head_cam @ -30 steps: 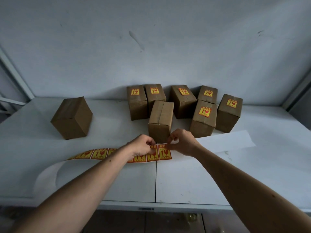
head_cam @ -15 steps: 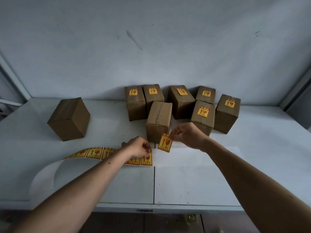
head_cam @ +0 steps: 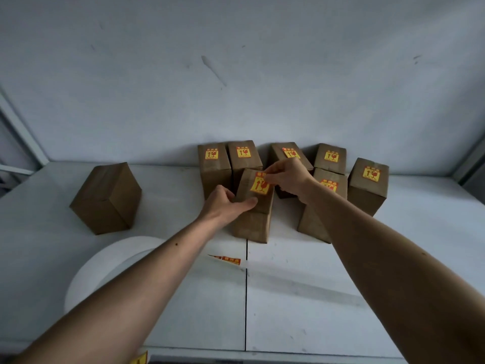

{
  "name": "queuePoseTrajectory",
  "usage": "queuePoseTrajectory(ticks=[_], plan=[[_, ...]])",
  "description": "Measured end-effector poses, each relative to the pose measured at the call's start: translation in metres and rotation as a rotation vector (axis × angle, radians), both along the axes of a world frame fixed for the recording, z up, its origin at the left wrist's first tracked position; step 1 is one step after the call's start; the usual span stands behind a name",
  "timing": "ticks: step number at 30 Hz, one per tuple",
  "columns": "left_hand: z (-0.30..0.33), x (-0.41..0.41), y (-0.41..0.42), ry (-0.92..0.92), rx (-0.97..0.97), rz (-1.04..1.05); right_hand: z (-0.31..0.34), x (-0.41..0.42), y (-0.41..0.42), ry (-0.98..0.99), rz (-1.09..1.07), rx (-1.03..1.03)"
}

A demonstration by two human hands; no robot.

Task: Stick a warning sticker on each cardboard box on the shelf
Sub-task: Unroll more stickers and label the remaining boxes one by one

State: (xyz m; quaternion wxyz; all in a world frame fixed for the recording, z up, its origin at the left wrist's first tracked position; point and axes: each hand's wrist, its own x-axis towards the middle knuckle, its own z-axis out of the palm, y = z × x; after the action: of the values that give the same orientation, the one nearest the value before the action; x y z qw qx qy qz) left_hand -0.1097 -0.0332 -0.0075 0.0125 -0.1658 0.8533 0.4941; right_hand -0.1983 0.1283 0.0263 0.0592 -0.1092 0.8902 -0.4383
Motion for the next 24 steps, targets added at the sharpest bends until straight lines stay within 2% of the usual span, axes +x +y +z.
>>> queuePoseTrajectory(ticks=[7,24], plan=[[-0.009,-0.006,0.004,-0.023,0.114,0.003,-0.003,-0.006,-0.008,-0.002,0.059,0.085],[-0.005,-0.01,0.012,-0.044,0.181,0.047,-0.01,0.003,-0.005,0.115,0.052,0.116]])
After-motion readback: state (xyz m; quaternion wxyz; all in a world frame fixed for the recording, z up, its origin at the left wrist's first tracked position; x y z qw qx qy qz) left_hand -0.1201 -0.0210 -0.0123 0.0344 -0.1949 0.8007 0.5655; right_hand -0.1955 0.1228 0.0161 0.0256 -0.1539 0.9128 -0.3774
